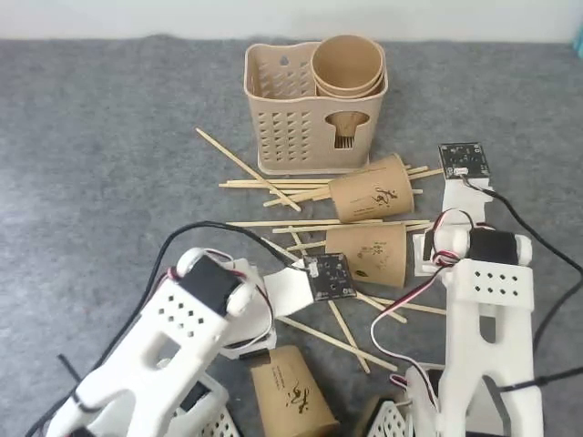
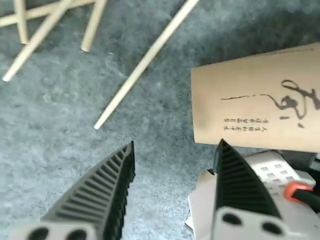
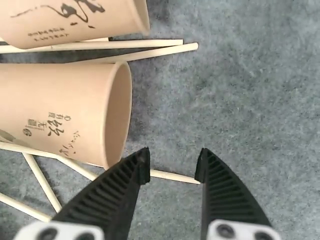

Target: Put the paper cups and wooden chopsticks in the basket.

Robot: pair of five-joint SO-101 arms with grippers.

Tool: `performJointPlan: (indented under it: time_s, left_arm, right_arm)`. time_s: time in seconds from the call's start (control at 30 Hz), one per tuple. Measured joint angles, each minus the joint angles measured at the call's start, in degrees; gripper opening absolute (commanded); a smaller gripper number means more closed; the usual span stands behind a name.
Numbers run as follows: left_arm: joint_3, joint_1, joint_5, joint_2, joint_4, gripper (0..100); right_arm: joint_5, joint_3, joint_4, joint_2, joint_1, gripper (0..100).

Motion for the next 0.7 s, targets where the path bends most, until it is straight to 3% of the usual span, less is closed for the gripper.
performJointPlan:
  time_s: [0.13,0.4,0.53,0.7]
  left_arm:
    - [1.05,1.23,0.0,1.93,-2.46,25]
    - [8.62,2.29,-0.26,5.19,-17.14,25]
    - [14.59,-0.53,2.46,10.55,-26.81,25]
    - [15.47,-10.02,3.43,15.12,-34.99,25]
  right_arm:
    - [0.0,0.0,0.0,0.0,0.0,16.9]
    - [0.0,0.0,0.0,0.0,0.0,16.9]
    - [0.0,0.0,0.0,0.0,0.0,16.9]
    - [0.0,0.0,0.0,0.0,0.0,16.9]
